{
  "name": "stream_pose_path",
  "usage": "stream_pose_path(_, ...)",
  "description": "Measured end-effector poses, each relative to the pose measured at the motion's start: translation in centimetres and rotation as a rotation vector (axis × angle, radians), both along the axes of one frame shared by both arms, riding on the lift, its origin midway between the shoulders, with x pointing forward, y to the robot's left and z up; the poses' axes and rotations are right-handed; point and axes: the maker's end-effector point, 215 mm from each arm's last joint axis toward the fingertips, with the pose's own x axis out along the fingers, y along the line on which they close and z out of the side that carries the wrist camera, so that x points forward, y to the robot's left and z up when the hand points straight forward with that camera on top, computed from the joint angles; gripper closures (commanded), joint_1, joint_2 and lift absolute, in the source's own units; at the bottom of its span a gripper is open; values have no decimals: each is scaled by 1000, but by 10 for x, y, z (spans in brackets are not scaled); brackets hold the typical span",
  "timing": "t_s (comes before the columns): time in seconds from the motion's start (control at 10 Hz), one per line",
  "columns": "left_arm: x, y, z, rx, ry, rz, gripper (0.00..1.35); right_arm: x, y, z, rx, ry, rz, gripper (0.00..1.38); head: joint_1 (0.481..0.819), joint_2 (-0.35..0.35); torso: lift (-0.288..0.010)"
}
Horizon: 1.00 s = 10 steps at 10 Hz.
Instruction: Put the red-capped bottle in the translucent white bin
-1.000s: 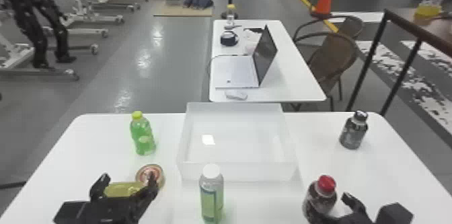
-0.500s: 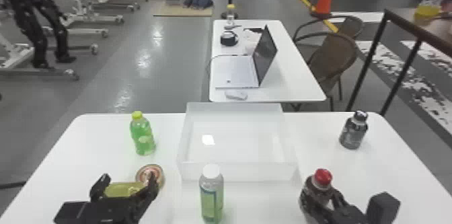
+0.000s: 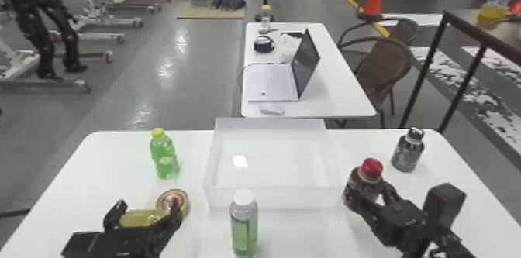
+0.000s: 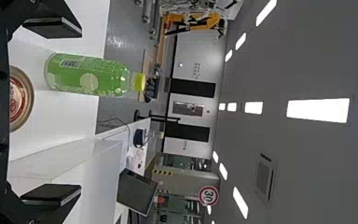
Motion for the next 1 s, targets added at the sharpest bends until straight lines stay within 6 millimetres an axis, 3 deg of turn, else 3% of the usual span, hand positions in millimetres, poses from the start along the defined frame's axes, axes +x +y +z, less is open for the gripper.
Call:
stream_pose_path(0.2,1,-2,-1,-1,3,-4,128,18,-9,27,-3,-34,4,920,549,0,-100)
stream_pose_path(0.4,3,-4,-1,-3,4,-8,128,38,-8,36,28,-49,23,920,549,0,-100)
stream_pose_path(0.6,5,-8,0,-10,1,-14,128,57,13,44,35,-84,70,920,549,0,-100)
stream_pose_path(1.0,5,-10,-1,-16,2,-16,128,79,46,35,65,-78,129,920,549,0,-100)
